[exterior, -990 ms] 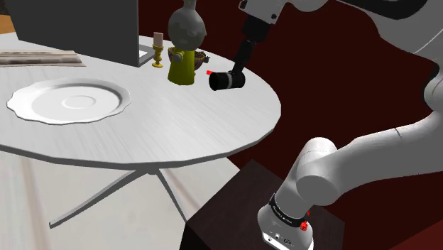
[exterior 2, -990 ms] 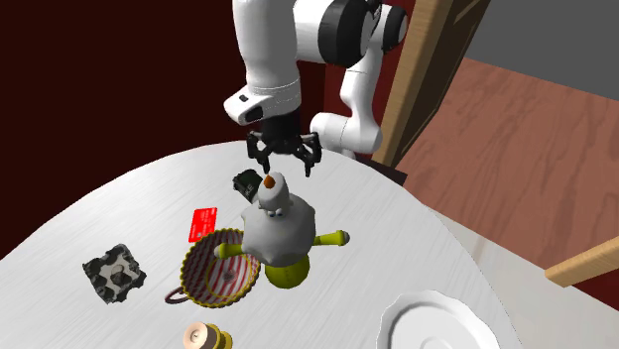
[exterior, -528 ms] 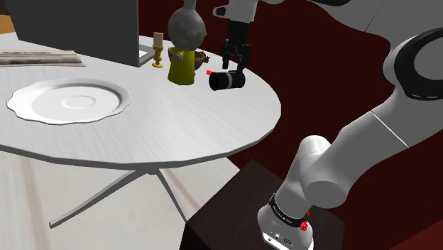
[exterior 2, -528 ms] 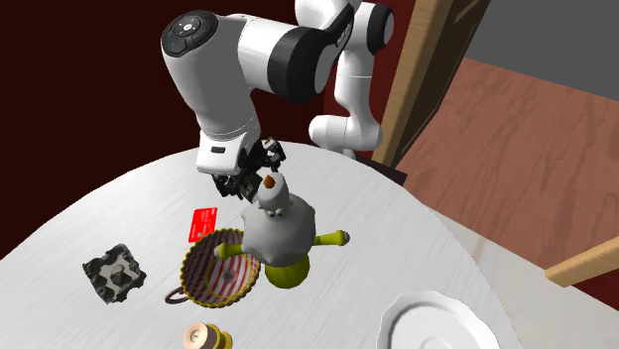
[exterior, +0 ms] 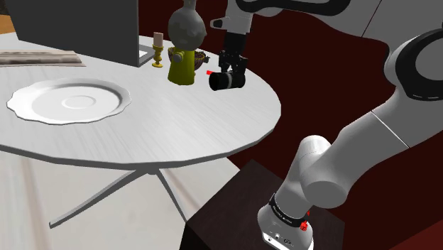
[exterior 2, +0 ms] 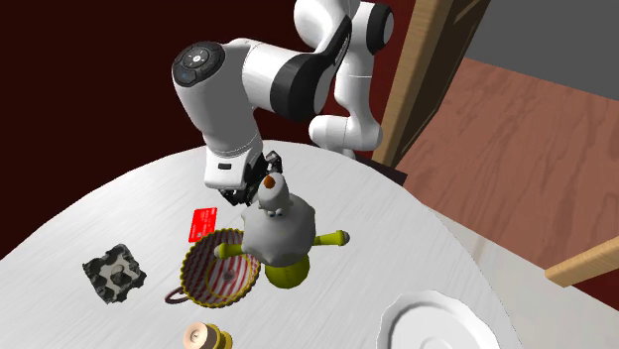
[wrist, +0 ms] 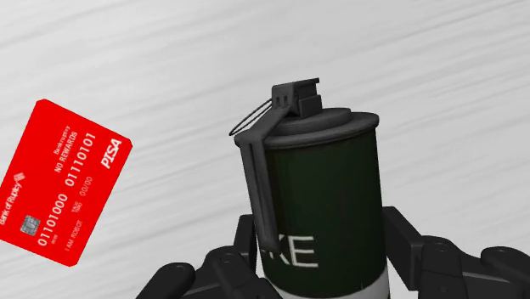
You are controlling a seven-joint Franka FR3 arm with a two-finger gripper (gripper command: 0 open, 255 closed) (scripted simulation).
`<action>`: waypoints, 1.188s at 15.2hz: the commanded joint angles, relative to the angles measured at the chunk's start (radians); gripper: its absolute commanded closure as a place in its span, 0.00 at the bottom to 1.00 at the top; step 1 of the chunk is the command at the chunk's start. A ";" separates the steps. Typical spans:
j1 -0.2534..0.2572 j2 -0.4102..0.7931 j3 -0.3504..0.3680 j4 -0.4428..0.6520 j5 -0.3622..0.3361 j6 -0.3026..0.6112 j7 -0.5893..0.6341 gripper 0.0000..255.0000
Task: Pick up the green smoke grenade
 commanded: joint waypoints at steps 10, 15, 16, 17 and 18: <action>0.001 0.003 0.001 0.014 0.001 -0.012 -0.001 1.00; 0.004 0.018 0.004 0.095 0.007 -0.078 -0.005 1.00; 0.004 0.022 0.004 0.112 0.008 -0.091 -0.007 1.00; 0.005 0.026 0.004 0.129 0.009 -0.105 -0.008 1.00; 0.006 0.030 0.005 0.147 0.010 -0.118 -0.009 1.00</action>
